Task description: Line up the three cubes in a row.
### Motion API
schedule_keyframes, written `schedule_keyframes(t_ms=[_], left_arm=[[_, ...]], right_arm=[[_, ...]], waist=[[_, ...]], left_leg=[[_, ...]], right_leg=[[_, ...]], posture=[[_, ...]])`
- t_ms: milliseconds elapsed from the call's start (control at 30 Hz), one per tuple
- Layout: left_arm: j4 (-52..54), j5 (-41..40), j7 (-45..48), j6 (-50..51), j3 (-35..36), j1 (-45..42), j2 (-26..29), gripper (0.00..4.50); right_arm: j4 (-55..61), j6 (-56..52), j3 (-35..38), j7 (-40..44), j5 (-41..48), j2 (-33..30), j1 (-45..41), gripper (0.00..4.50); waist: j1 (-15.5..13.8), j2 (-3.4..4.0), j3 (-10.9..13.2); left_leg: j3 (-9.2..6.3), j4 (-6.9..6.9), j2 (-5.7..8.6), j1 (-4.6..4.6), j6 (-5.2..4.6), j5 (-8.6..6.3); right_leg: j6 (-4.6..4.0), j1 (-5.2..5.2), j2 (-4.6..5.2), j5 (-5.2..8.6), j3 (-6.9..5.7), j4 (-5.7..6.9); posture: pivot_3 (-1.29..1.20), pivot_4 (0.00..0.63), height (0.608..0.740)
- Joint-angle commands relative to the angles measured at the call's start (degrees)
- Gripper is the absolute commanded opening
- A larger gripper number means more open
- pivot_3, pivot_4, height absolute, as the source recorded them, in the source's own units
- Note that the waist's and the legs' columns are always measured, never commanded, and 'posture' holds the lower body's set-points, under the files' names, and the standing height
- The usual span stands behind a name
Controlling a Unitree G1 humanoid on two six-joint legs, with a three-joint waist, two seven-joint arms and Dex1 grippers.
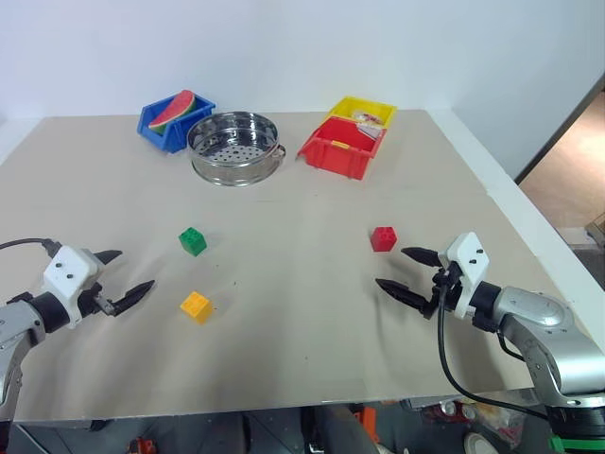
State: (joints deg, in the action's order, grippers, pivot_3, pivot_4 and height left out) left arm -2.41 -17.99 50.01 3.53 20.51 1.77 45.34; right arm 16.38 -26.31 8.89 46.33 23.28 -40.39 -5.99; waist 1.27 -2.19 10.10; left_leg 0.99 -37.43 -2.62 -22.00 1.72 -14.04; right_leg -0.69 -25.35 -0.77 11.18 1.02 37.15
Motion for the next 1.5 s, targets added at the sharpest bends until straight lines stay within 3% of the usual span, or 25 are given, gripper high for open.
schedule_keyframes(t_ms=[33, 167, 500, 667, 767, 1000, 1300, 1500], left_arm=[[1.4, -2.6, -1.5, 0.0, 1.7, -0.5, -2.2, 4.49], [3.3, -9.7, -1.2, 5.2, 3.4, -0.2, -5.9, 4.49], [0.0, -7.9, -0.7, -0.4, 3.2, -1.6, -6.2, 4.49], [5.0, -9.5, -1.1, -1.3, 3.9, -6.2, -4.3, 4.49], [13.2, -13.2, 1.0, 3.8, 1.4, -8.3, -2.3, 4.49], [26.0, -19.7, 9.8, 15.7, -9.1, -9.8, 2.8, 4.49], [24.1, -18.0, 13.2, 18.5, -18.0, -15.9, 0.8, 4.49], [24.9, -16.9, 12.1, 18.8, -19.8, -16.3, -1.8, 4.49]], right_arm=[[-1.1, 2.1, 0.3, 0.6, -0.7, -0.6, -1.1, 4.50], [-2.2, 2.8, 0.2, 0.6, -0.7, 0.2, -0.7, 4.50], [-0.9, 2.1, 1.4, 0.1, 1.2, 1.5, 0.5, 4.50], [2.2, 0.3, 6.0, -7.8, 4.1, 5.3, -3.2, 4.50], [4.0, -1.9, 7.1, -14.7, 3.9, 7.6, -7.7, 4.50], [2.2, -4.1, 1.3, -25.0, -2.5, 12.9, -12.7, 4.50], [-8.9, -3.0, -2.5, -30.1, -8.6, 17.8, -16.8, 4.50], [-11.0, -3.1, -3.7, -30.6, -10.1, 19.8, -17.0, 4.50]], waist=[[0.0, 0.00, 0.0], [0.0, -0.04, 0.0], [0.0, -0.15, 0.0], [0.0, -0.15, 0.0], [0.0, -0.15, 0.0], [0.1, -0.09, 0.0], [0.1, -0.06, 0.0], [0.2, -0.06, 0.0]], left_leg=[[0.00, 0.00, 0.00, 0.00, 0.00, 0.00], [0.10, -0.02, 0.00, 0.02, 0.00, 0.00], [0.07, -0.02, -0.01, 0.02, -0.01, 0.00], [0.07, -0.04, -0.02, 0.00, -0.01, 0.00], [0.08, -0.12, -0.02, -0.07, 0.00, 0.01], [0.27, -0.04, -0.01, 0.00, 0.03, -0.04], [0.28, -0.08, -0.01, 0.02, -0.01, -0.03], [0.31, -0.07, -0.03, -0.03, -0.07, -0.07]], right_leg=[[0.00, 0.00, 0.00, 0.00, 0.00, 0.00], [0.12, 0.02, 0.02, -0.07, 0.07, 0.00], [0.13, 0.01, -0.03, -0.09, 0.07, 0.01], [0.16, 0.00, -0.04, -0.11, 0.07, 0.01], [0.19, -0.03, -0.04, -0.23, 0.11, 0.02], [0.17, -0.04, -0.07, -0.18, 0.30, -0.01], [0.13, -0.06, -0.16, -0.23, 0.37, 0.01], [0.13, -0.09, -0.18, -0.23, 0.47, 0.00]], posture=[[0.00, 0.150, 0.740], [0.00, 0.150, 0.740], [0.00, 0.150, 0.740], [0.00, 0.150, 0.740], [0.00, 0.150, 0.740], [0.00, 0.150, 0.740], [0.00, 0.150, 0.740], [0.00, 0.150, 0.740]])
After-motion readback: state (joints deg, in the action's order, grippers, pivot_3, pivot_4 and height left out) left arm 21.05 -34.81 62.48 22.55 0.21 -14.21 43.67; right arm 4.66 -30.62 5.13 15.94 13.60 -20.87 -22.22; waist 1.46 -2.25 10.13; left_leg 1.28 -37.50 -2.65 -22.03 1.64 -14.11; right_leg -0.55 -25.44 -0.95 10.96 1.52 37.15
